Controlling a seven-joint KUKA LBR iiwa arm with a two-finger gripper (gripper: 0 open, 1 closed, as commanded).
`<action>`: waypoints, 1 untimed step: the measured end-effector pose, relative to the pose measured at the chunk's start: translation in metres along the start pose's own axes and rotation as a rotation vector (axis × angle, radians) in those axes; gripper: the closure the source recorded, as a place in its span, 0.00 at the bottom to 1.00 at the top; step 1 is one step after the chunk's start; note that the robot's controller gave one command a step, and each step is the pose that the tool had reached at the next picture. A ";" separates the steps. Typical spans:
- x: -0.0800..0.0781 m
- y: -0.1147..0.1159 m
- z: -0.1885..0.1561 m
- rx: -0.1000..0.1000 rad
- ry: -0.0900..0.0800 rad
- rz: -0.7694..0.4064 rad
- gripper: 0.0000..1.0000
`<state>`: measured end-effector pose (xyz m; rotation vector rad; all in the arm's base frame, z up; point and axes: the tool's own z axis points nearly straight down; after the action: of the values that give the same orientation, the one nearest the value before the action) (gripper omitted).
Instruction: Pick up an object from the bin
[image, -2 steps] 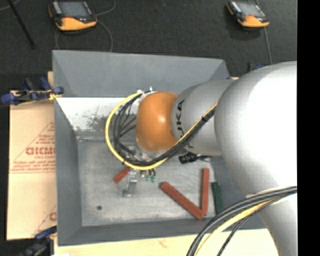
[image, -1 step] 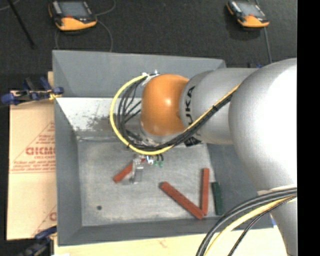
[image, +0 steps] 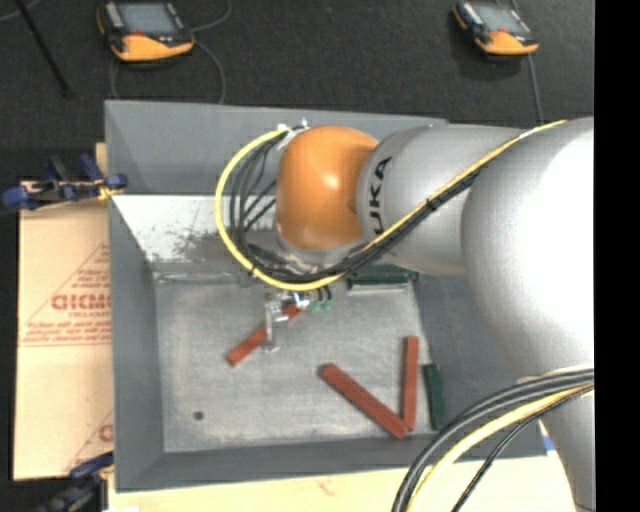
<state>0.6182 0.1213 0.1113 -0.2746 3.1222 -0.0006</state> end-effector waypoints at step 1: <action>0.009 -0.017 0.043 -0.002 0.007 0.014 0.00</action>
Offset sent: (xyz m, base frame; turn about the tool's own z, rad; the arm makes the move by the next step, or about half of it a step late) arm -0.0057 -0.0167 -0.0413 0.0100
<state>0.6127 0.1033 0.0683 -0.2532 3.1310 0.0015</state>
